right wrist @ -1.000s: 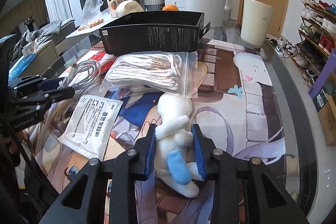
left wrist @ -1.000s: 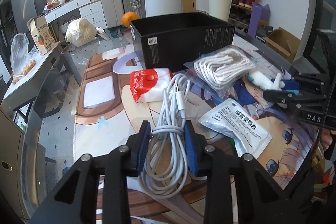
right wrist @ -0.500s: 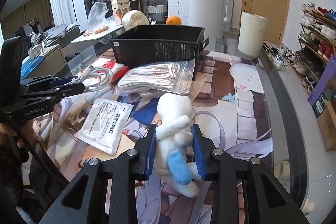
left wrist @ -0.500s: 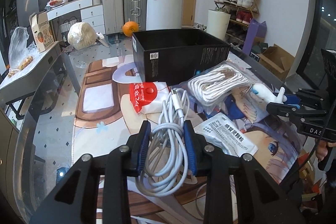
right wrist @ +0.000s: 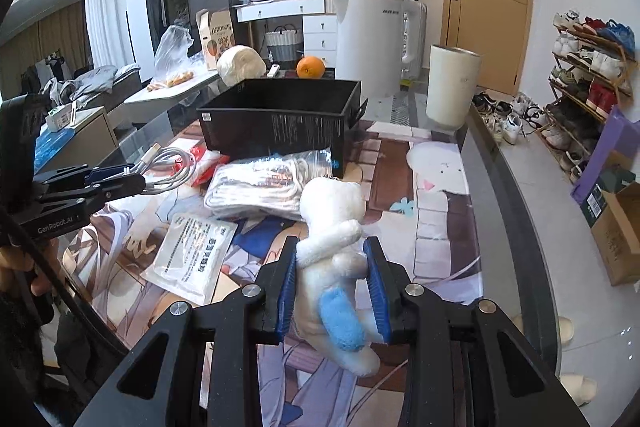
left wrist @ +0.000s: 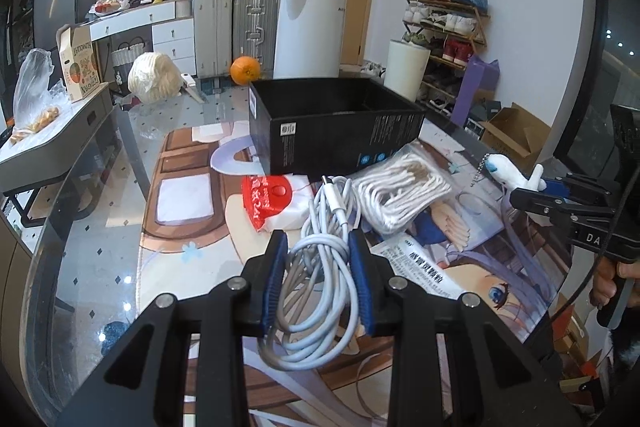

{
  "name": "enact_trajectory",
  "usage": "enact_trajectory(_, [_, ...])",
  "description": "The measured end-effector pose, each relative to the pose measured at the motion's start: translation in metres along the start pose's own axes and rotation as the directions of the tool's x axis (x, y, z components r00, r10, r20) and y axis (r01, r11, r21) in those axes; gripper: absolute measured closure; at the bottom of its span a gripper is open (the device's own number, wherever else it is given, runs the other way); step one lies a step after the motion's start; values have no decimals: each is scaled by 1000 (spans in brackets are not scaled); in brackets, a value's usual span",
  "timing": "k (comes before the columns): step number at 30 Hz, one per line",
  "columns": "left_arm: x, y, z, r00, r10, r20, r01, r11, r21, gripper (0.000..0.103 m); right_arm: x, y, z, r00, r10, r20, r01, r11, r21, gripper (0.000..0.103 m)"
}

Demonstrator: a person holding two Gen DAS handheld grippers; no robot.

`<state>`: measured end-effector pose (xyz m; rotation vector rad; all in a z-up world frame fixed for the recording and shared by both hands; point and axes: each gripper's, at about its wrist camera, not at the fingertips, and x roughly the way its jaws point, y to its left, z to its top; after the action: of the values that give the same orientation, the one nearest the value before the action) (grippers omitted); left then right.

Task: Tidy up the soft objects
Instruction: 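Lift the plush toy with the right gripper while the left carries the cable to the box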

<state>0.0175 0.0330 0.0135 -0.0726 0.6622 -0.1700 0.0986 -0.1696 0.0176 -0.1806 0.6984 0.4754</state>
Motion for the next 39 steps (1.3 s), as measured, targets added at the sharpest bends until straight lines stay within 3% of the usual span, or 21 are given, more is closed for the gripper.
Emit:
enact_trajectory(22, [1, 1, 50, 993, -8, 119, 14, 999, -52, 73, 20, 11, 51, 994, 76, 76, -72, 996, -52, 71])
enact_trajectory(39, [41, -1, 96, 993, 2, 116, -2, 1000, -4, 73, 65, 9, 112, 993, 111, 41, -104, 983, -154, 71])
